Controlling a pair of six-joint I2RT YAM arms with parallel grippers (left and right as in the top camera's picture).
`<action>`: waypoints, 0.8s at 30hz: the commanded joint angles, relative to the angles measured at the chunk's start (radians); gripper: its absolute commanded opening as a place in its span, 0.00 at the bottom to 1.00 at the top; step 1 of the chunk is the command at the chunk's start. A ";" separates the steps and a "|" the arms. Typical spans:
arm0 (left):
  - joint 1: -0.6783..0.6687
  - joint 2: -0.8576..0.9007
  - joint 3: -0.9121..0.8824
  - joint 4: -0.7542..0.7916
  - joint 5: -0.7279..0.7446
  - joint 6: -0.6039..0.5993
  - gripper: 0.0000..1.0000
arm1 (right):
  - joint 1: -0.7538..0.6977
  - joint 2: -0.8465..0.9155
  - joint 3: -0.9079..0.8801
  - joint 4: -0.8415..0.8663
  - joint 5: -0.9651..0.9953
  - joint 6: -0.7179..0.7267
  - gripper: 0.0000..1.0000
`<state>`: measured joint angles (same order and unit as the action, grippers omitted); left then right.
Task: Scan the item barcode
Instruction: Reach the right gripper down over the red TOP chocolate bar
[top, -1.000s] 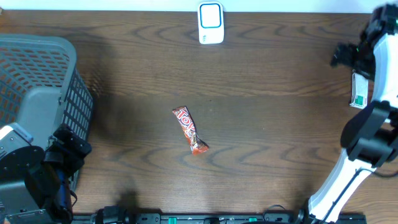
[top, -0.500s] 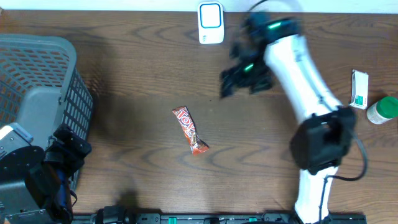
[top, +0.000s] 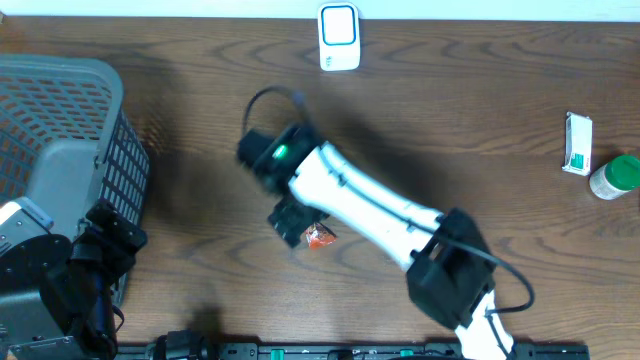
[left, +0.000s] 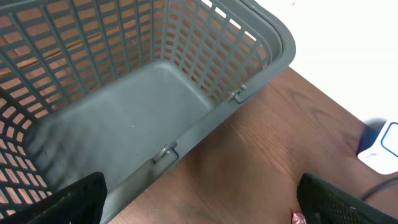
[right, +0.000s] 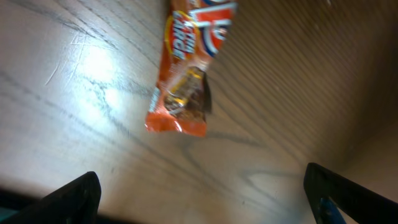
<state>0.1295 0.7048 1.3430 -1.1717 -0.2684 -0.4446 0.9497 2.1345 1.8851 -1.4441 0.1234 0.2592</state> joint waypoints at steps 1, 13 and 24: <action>0.005 -0.001 0.002 -0.002 -0.014 0.005 0.98 | 0.052 -0.005 -0.084 0.049 0.156 0.069 0.99; 0.005 -0.001 0.002 -0.002 -0.014 0.005 0.98 | 0.096 -0.005 -0.261 0.310 0.208 0.068 0.89; 0.005 -0.001 0.002 -0.002 -0.014 0.005 0.98 | 0.095 -0.004 -0.304 0.371 0.216 0.058 0.74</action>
<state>0.1295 0.7048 1.3430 -1.1713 -0.2684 -0.4446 1.0401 2.1353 1.6154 -1.0740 0.3153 0.3153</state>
